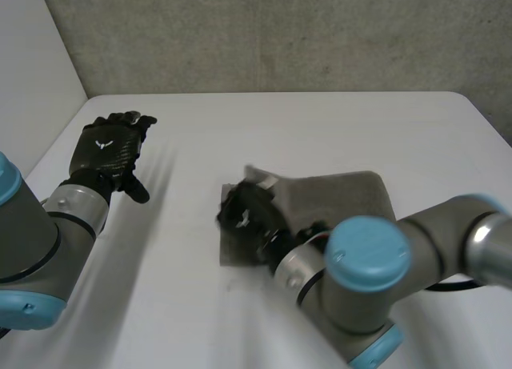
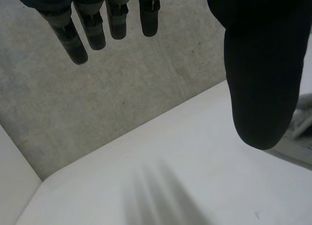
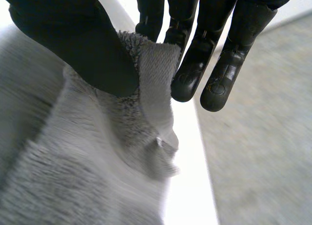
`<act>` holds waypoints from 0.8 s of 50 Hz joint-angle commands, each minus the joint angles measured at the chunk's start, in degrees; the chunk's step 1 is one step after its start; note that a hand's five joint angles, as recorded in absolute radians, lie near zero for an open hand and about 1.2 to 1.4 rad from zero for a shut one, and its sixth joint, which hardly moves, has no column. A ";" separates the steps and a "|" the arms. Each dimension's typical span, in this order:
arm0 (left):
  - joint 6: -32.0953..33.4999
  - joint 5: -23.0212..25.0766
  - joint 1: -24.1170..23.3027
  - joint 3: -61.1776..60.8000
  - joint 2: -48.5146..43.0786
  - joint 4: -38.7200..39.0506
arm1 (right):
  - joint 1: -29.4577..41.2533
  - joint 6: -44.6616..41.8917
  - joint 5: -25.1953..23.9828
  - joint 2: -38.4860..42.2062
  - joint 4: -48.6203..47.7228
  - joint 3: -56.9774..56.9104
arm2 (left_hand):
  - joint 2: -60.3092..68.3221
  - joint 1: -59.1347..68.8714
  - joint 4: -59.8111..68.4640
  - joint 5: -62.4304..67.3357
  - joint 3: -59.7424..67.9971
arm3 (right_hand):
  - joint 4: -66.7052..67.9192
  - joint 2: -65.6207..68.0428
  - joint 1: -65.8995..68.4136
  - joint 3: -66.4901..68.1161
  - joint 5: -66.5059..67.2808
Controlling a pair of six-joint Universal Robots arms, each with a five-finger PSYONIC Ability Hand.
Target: Fold the towel.
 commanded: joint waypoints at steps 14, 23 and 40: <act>0.08 0.20 -3.98 2.32 0.27 0.00 | -12.52 20.82 2.73 -19.15 3.52 8.84 | 2.01 1.37 1.90 -0.15 1.89 | -58.53 -57.43 -44.62 -58.14 -56.25; -0.44 0.03 -10.85 9.88 -2.98 -0.53 | -27.88 34.97 -1.29 -26.27 9.13 17.09 | 2.52 1.88 2.41 0.37 2.41 | -58.53 -57.43 -44.62 -58.14 -56.25; -0.35 -7.78 -21.74 24.11 -21.78 -6.05 | -39.67 32.43 -7.72 -19.51 9.06 24.92 | 2.35 1.72 2.24 0.20 2.24 | -41.51 -40.40 -27.59 -41.11 -39.22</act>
